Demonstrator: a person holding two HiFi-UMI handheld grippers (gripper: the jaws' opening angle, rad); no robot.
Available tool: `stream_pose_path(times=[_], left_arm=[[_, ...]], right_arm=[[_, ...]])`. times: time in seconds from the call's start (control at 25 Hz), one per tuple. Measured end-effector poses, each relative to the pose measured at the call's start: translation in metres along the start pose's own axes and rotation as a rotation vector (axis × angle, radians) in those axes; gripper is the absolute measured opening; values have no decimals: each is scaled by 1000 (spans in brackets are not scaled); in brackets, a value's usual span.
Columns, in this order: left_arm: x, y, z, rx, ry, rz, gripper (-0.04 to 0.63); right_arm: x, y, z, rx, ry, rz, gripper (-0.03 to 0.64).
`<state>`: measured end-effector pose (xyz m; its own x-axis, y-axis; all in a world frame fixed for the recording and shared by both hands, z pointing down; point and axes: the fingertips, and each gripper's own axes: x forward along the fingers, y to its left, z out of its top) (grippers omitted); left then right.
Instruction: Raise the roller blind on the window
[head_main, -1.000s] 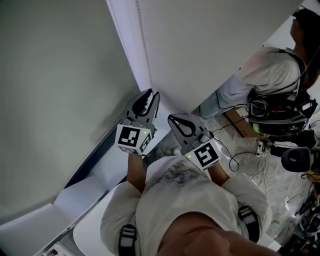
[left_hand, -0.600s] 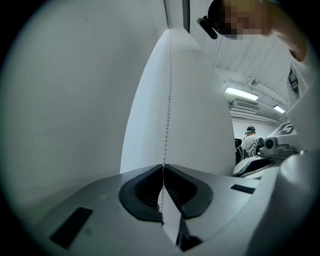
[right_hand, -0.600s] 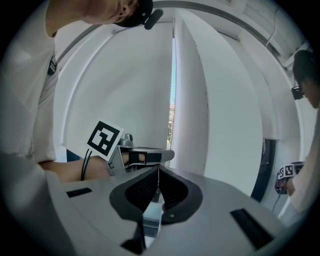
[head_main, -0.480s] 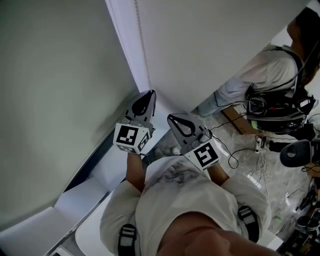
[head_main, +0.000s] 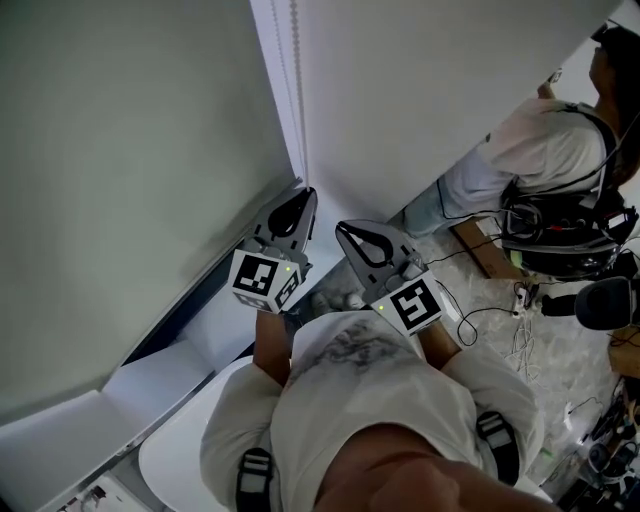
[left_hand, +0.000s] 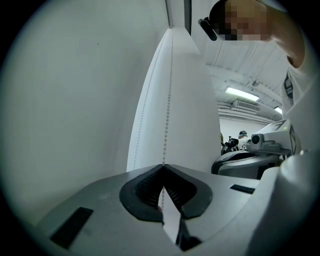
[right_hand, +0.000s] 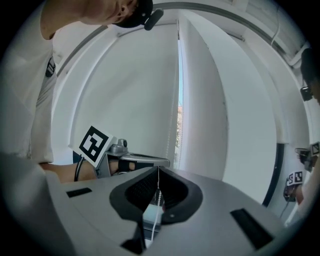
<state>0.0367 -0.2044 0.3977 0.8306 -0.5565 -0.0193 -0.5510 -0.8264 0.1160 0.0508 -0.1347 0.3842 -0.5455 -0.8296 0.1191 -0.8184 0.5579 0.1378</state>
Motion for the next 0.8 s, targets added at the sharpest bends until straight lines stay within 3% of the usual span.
stream_pose_path(times=[0.4, 0.8], left_arm=[[-24, -12, -18, -2, 51, 45, 8], [-42, -23, -18, -37, 22, 83, 8]], right_arm=[[7, 6, 29, 1, -45, 77, 63], [8, 15, 78, -17, -109, 140, 63]])
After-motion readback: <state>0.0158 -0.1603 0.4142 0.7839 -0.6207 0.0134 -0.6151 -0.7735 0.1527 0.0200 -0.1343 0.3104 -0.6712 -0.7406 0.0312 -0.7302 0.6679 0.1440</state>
